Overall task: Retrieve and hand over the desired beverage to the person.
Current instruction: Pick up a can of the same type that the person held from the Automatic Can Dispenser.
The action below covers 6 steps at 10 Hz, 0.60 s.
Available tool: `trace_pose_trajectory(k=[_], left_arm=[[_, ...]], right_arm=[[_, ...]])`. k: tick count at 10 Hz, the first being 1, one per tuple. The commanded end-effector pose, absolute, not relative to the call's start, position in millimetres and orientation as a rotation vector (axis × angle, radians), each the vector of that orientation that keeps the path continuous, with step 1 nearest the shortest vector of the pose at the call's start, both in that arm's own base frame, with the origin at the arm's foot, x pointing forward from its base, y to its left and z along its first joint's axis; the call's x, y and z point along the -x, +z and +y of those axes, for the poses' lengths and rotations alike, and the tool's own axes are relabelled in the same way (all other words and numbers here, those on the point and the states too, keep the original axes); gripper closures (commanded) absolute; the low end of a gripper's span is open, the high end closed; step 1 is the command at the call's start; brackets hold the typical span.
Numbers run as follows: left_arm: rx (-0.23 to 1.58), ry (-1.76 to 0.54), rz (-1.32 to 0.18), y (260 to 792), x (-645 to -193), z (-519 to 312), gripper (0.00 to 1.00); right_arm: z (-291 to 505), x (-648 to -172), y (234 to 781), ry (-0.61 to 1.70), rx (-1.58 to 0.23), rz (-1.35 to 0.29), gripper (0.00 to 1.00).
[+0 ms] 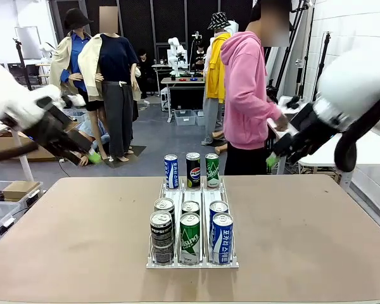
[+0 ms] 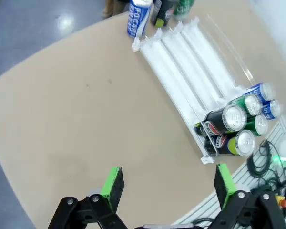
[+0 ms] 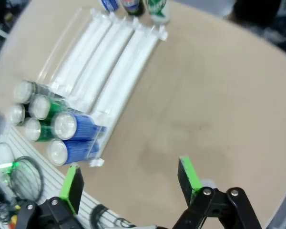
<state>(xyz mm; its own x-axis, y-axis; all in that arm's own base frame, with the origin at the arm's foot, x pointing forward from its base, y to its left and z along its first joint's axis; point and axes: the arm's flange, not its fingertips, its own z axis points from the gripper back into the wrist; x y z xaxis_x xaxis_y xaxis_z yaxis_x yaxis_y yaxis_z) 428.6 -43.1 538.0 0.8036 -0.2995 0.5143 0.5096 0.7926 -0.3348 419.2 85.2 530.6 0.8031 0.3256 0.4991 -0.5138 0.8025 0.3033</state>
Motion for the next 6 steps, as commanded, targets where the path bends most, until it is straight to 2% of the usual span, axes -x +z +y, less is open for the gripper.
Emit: trace_pose_trajectory(k=[1, 3, 6], left_arm=[[0.682, -0.429, -0.446, 532.6, -436.0, 5.5, 0.00], [0.880, -0.345, -0.527, 524.2, -429.4, 76.7, 0.00], [0.964, -0.206, -0.672, 517.2, -389.8, 151.7, 0.00]], right_arm=[[46.4, -418.4, 533.9, 0.423, -0.626, -0.454, 0.00], [-13.2, -406.5, 539.3, 0.397, -0.843, -0.525, 0.00], [-88.8, -373.3, 531.3, 0.383, -1.015, -0.647, 0.00]])
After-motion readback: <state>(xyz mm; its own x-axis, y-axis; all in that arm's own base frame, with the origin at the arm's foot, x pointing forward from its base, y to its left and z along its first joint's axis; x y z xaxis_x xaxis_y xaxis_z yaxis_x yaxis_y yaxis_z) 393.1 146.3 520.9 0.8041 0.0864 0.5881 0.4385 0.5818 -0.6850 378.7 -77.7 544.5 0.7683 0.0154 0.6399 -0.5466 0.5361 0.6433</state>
